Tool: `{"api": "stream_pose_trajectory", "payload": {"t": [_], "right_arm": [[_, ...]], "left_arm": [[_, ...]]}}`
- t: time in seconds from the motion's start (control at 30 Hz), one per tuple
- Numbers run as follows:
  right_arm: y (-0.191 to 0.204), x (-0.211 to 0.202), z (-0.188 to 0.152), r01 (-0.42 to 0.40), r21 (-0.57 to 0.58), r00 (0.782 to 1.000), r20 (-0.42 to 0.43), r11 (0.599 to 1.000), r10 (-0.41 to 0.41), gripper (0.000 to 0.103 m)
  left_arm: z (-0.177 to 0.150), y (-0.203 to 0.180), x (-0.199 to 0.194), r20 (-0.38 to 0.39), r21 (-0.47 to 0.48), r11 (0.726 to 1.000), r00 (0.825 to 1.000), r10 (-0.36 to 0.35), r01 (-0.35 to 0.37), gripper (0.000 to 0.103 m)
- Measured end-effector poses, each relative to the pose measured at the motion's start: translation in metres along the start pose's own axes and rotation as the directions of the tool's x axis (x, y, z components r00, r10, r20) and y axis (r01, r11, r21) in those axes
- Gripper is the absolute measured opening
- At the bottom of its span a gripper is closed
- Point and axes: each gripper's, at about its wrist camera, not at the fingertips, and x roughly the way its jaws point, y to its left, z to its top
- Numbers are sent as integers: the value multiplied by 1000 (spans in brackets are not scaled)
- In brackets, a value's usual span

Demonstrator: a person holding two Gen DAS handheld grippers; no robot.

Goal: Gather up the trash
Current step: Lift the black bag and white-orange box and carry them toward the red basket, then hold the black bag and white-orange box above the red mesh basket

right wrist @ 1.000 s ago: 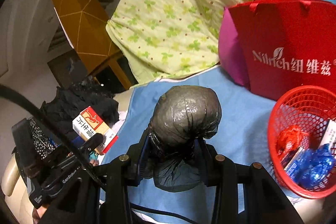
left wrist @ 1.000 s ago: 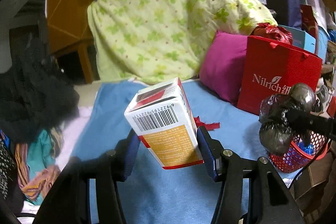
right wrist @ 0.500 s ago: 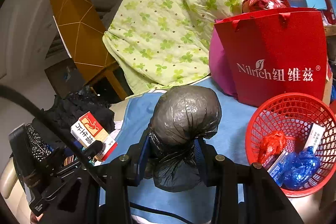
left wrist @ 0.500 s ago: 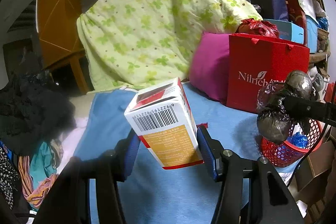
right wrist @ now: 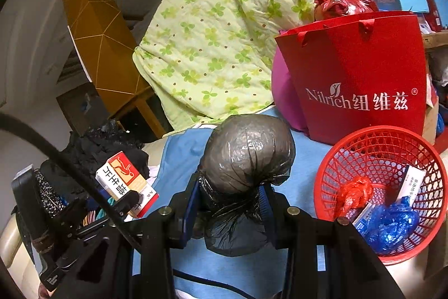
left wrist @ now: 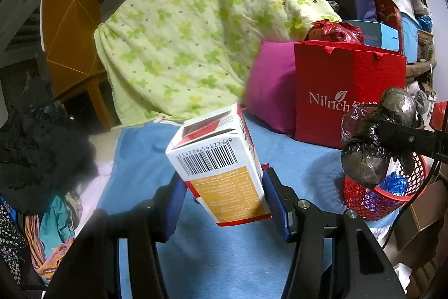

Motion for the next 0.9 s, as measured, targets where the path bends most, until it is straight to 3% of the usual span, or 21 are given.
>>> {"api": "stream_pose_trajectory", "payload": {"t": [0.9], "right_arm": [[-29,-16,-1,37,58,999,26,998,-39,42]], "left_arm": [[-3,-30,8,-29,52,998,999,-40,42,57]]}}
